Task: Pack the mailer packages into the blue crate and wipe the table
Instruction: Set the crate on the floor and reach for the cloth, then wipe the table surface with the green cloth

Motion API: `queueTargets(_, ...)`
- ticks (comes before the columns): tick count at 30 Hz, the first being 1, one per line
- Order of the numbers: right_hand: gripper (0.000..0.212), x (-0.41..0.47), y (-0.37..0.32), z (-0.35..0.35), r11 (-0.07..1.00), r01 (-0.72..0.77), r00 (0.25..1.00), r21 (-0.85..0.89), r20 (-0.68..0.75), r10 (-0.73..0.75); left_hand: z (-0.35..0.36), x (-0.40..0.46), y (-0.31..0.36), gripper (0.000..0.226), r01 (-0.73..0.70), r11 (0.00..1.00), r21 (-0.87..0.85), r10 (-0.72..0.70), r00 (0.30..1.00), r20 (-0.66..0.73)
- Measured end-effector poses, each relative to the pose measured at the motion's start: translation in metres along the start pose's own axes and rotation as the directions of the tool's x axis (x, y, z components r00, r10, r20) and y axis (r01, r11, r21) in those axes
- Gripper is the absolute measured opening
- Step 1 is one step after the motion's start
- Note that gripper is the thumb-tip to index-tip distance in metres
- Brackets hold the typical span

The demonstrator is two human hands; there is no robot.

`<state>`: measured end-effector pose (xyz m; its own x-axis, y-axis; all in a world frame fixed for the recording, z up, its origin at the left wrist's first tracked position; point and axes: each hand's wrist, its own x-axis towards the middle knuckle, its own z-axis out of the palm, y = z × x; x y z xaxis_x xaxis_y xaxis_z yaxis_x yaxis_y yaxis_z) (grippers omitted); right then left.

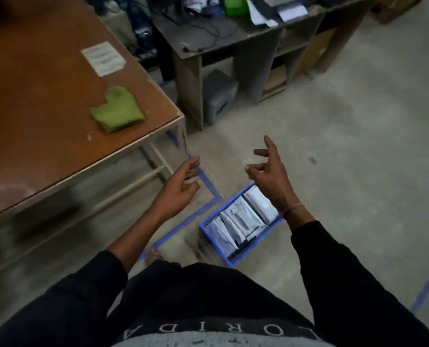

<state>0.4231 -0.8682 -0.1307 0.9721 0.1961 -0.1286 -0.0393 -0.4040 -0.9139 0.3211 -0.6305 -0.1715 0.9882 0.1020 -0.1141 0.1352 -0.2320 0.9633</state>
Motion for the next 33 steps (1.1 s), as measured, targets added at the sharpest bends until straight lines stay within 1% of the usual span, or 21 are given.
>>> queueTargets(3, 0.085, 0.008, -0.029, 0.027, 0.995, 0.100, 0.992, -0.020, 0.073, -0.099, -0.039, -0.020, 0.009, 0.058, -0.037, 0.999, -0.013, 0.035, 0.992, -0.122)
queueTargets(5, 0.083, 0.014, -0.051, 0.051, 0.989, 0.148, 0.985, -0.029, 0.097, -0.144, -0.066, -0.028, 0.016, 0.055, -0.071, 0.997, -0.013, 0.067, 0.980, -0.186)
queueTargets(9, 0.075, 0.027, -0.094, 0.105, 0.976, 0.216, 0.970, -0.015, 0.121, -0.212, -0.123, -0.032, 0.029, 0.052, -0.145, 0.989, 0.004, 0.142, 0.963, -0.231)
queueTargets(11, 0.064, 0.038, -0.114, 0.134, 0.964, 0.267, 0.955, -0.004, 0.135, -0.264, -0.156, -0.029, 0.033, 0.052, -0.191, 0.980, 0.052, 0.198, 0.948, -0.250)
queueTargets(12, 0.058, 0.045, -0.123, 0.150, 0.953, 0.301, 0.944, -0.029, 0.149, -0.294, -0.174, -0.027, 0.032, 0.051, -0.196, 0.977, 0.085, 0.212, 0.941, -0.263)
queueTargets(15, 0.044, 0.064, -0.145, 0.197, 0.885, 0.432, 0.894, -0.173, 0.209, -0.396, -0.229, -0.014, 0.015, 0.048, -0.163, 0.962, 0.218, 0.229, 0.918, -0.323)
queueTargets(18, 0.040, 0.081, -0.155, 0.238, 0.742, 0.573, 0.819, -0.349, 0.270, -0.506, -0.285, 0.000, -0.015, 0.050, -0.103, 0.919, 0.380, 0.248, 0.901, -0.356)
queueTargets(21, 0.041, 0.096, -0.158, 0.264, 0.638, 0.582, 0.813, -0.504, 0.345, -0.468, -0.328, 0.010, -0.039, 0.051, 0.001, 0.843, 0.538, 0.247, 0.887, -0.389)
queueTargets(24, 0.036, 0.108, -0.154, 0.282, 0.579, 0.575, 0.818, -0.579, 0.379, -0.433, -0.352, 0.016, -0.057, 0.052, 0.094, 0.766, 0.635, 0.214, 0.895, -0.391)
queueTargets(27, 0.025, 0.113, -0.155, 0.291, 0.598, 0.546, 0.838, -0.587, 0.360, -0.411, -0.355, 0.016, -0.075, 0.051, 0.142, 0.712, 0.687, 0.191, 0.903, -0.385)
queueTargets(29, 0.019, 0.112, -0.158, 0.292, 0.608, 0.546, 0.837, -0.577, 0.344, -0.426, -0.352, 0.014, -0.081, 0.048, 0.153, 0.684, 0.713, 0.203, 0.899, -0.388)
queueTargets(30, 0.018, 0.112, -0.161, 0.291, 0.629, 0.545, 0.838, -0.555, 0.332, -0.434, -0.351, 0.015, -0.082, 0.048, 0.162, 0.676, 0.719, 0.205, 0.896, -0.395)
queueTargets(31, 0.016, 0.113, -0.167, 0.287, 0.671, 0.541, 0.841, -0.508, 0.323, -0.433, -0.351, 0.015, -0.082, 0.049, 0.170, 0.670, 0.722, 0.204, 0.894, -0.400)
queueTargets(33, 0.011, 0.118, -0.178, 0.279, 0.767, 0.534, 0.838, -0.355, 0.344, -0.425, -0.352, 0.017, -0.080, 0.049, 0.185, 0.659, 0.729, 0.198, 0.893, -0.405)
